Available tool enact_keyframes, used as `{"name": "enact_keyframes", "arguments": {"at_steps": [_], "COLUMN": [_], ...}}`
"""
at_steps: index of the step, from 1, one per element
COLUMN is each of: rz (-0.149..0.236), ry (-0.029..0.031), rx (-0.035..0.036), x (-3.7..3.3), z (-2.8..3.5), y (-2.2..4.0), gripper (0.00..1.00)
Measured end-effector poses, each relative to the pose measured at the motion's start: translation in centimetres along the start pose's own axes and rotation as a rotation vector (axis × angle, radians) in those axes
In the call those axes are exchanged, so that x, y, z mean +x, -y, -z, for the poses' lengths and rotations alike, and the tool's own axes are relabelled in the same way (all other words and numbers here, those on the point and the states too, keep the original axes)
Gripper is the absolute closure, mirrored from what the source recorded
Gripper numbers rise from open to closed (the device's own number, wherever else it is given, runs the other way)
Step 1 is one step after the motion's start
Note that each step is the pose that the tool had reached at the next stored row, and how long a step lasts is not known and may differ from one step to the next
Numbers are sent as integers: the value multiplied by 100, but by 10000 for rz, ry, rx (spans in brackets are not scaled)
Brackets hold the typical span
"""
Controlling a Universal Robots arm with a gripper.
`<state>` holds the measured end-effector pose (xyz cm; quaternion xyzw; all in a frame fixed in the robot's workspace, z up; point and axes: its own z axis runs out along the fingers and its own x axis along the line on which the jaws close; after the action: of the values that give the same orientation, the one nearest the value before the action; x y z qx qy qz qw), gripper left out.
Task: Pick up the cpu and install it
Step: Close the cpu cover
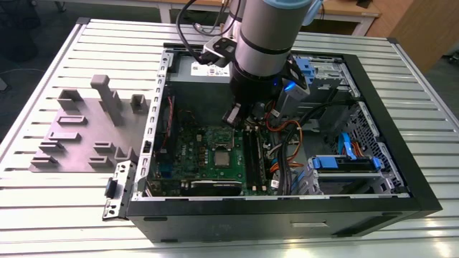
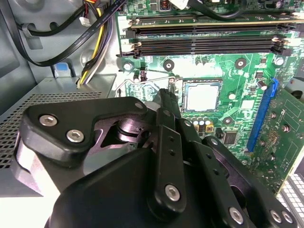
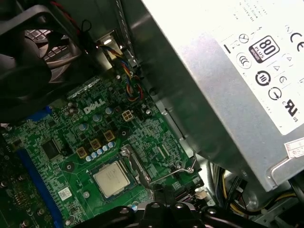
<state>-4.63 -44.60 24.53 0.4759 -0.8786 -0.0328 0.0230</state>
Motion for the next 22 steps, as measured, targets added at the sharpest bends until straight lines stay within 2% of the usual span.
{"name": "enact_keyframes", "arguments": {"at_steps": [22], "rz": [1], "ry": [0], "rx": [0], "x": [54], "z": [2], "y": [35], "gripper": [89]}}
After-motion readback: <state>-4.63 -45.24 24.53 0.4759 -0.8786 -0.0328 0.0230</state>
